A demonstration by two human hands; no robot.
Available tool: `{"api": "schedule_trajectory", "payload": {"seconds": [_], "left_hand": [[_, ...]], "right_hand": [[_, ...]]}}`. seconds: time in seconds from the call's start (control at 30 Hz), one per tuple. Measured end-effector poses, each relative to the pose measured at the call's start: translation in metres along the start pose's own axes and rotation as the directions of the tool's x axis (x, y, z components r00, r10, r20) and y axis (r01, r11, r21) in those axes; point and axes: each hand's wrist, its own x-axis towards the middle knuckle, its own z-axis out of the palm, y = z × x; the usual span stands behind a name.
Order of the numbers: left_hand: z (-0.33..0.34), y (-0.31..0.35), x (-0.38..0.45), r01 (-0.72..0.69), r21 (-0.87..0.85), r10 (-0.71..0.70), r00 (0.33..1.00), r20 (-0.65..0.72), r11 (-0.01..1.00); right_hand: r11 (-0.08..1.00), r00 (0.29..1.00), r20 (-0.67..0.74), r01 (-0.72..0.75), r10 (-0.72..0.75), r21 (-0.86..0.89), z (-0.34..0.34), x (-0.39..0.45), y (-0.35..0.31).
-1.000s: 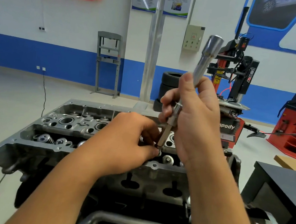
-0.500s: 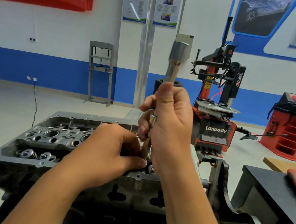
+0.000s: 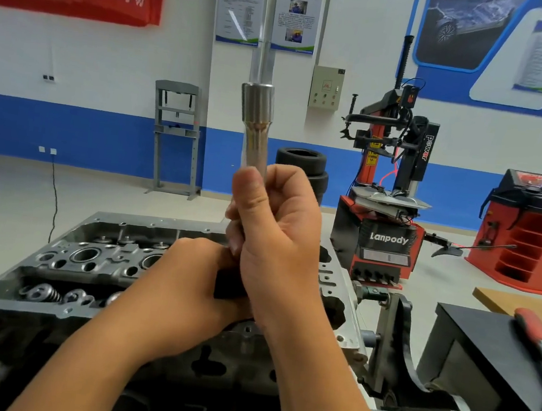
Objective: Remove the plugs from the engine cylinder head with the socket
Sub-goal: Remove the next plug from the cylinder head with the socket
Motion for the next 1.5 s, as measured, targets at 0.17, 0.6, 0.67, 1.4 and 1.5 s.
{"api": "schedule_trajectory", "payload": {"seconds": [0.17,0.6,0.67,1.4,1.5], "left_hand": [[0.002,-0.002,0.002,-0.029,0.005,0.029,1.000,-0.011,1.000],[0.000,-0.007,0.005,-0.075,-0.285,0.096,0.993,0.062,0.956],[-0.001,-0.007,0.005,-0.078,-0.356,0.096,0.995,0.032,0.931],[0.016,-0.005,0.024,-0.250,-0.454,0.128,0.951,-0.283,0.855],[0.016,-0.007,0.025,-0.276,-0.443,0.170,0.949,-0.265,0.853]], "right_hand": [[0.996,0.997,-0.001,-0.071,0.072,0.061,-0.003,0.001,0.000],[0.989,0.992,-0.042,-0.115,0.119,0.092,-0.007,0.005,-0.006],[0.990,0.991,-0.003,-0.137,0.137,0.022,-0.010,0.007,-0.009],[0.996,0.995,-0.068,0.075,-0.078,-0.043,-0.019,0.003,0.003],[0.990,0.986,-0.104,0.126,-0.132,-0.062,-0.018,0.002,0.005]]}}
